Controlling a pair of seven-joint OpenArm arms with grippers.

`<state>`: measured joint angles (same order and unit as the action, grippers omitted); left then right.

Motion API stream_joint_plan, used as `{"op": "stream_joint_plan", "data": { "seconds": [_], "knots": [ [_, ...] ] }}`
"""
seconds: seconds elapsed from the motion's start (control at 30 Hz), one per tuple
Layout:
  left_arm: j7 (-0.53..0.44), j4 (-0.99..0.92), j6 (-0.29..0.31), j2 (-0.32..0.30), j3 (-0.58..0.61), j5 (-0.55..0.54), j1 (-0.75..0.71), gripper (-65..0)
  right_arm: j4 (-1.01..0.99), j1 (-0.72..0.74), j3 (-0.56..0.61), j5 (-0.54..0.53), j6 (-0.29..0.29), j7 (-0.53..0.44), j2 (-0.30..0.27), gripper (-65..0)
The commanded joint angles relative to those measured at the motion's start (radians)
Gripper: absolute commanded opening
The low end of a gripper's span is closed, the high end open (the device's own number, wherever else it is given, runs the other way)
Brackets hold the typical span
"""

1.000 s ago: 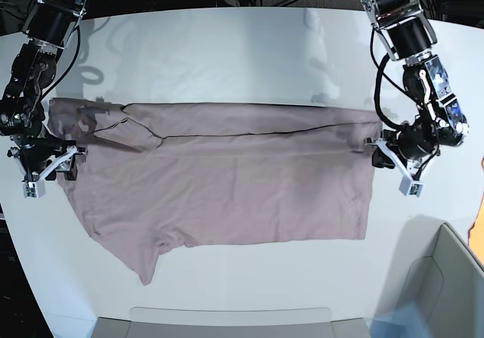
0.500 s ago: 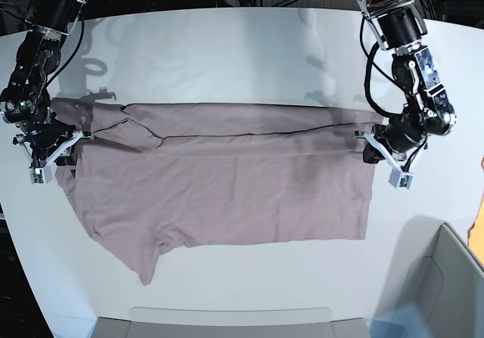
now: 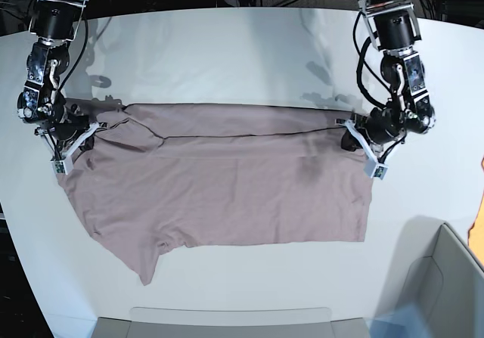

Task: Fold the T-shirt properly
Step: 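Drag the held shoulder edge back toward the arms' base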

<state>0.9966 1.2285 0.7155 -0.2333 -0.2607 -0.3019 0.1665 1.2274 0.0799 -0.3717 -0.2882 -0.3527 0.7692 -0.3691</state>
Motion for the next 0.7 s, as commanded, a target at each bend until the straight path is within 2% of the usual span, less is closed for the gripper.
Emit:
{"op": "stream_joint_plan", "data": {
  "seconds": [0.0, 0.1, 0.3, 0.47, 0.67],
  "knots": [
    [0.066, 0.007, -0.017, -0.005, -0.001, 0.082, -0.041, -65.0, 0.013, -0.016, 0.007, 0.001, -0.004, 0.020, -0.024, -65.0],
    [0.098, 0.087, -0.017, -0.013, -0.004, 0.132, -0.143, -65.0, 0.084, -0.094, 0.010, 0.001, -0.004, 0.022, -0.029, -65.0],
    [0.097, 0.204, -0.017, -0.015, -0.012, 0.205, -0.367, -65.0, 0.217, -0.263, 0.007, -0.001, -0.004, 0.023, -0.029, -65.0],
    [0.097, 0.238, -0.017, -0.011, -0.013, 0.205, -0.488, -65.0, 0.308, -0.377, 0.006, -0.006, -0.006, 0.066, -0.029, -65.0],
    [0.097, 0.317, -0.017, -0.008, -0.016, 0.203, -0.657, -65.0, 0.415, -0.526, -0.019, -0.006, -0.006, 0.074, -0.044, -65.0]
  ]
}}
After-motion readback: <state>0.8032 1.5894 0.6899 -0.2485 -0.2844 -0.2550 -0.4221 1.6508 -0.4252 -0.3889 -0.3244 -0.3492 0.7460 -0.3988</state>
